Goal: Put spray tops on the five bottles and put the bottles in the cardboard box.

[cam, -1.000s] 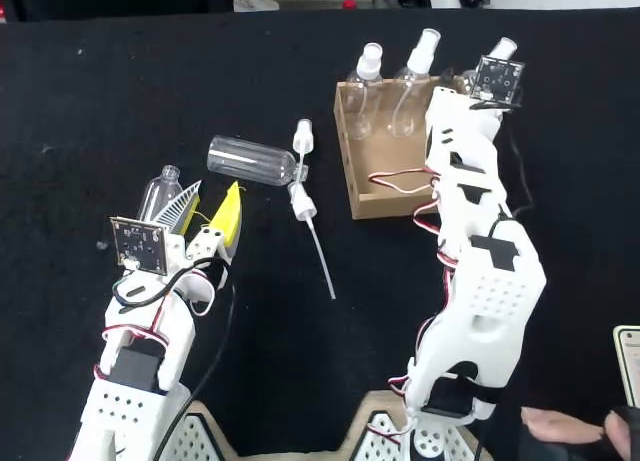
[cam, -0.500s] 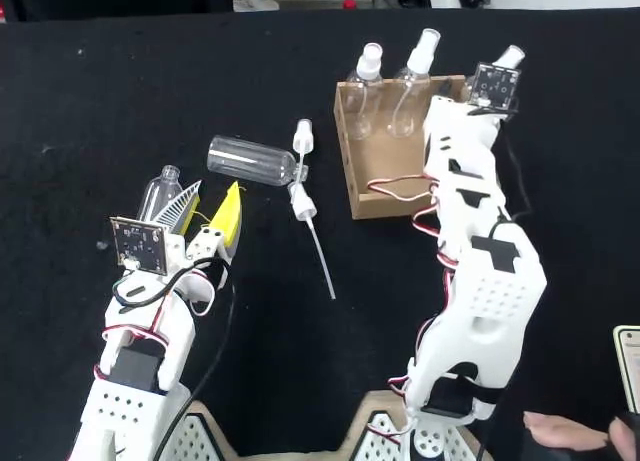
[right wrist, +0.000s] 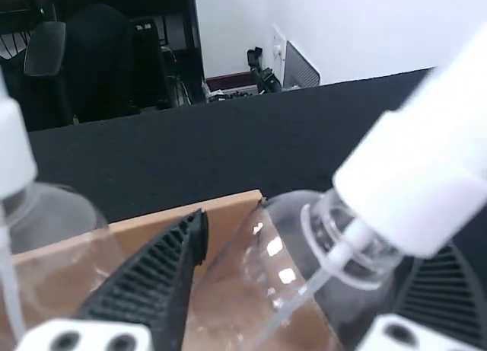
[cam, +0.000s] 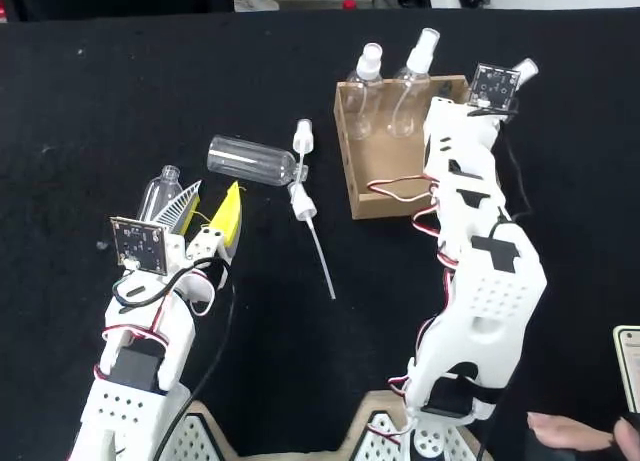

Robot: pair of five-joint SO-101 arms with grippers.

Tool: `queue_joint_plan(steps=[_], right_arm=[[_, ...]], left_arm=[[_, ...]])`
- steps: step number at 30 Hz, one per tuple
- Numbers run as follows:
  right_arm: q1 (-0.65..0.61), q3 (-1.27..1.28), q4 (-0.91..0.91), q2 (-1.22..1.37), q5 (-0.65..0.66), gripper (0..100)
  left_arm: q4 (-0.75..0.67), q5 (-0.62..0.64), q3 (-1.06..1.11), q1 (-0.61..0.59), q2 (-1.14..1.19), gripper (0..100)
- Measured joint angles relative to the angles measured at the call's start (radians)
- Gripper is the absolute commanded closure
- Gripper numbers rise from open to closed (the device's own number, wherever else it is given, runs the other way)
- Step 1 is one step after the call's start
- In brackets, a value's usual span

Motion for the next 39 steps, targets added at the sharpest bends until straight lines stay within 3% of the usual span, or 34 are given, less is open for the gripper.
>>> queue_joint_plan(steps=[19, 28, 39], right_arm=[[0.0, 0.0, 0.0, 0.0, 0.003, 62.5], [0.0, 0.0, 0.0, -0.002, 0.003, 81.2], [0.0, 0.0, 0.0, 0.0, 0.003, 80.9]], left_arm=[[0.0, 0.0, 0.0, 0.0, 0.0, 83], [0.0, 0.0, 0.0, 0.0, 0.0, 83], [0.0, 0.0, 0.0, 0.0, 0.0, 83]])
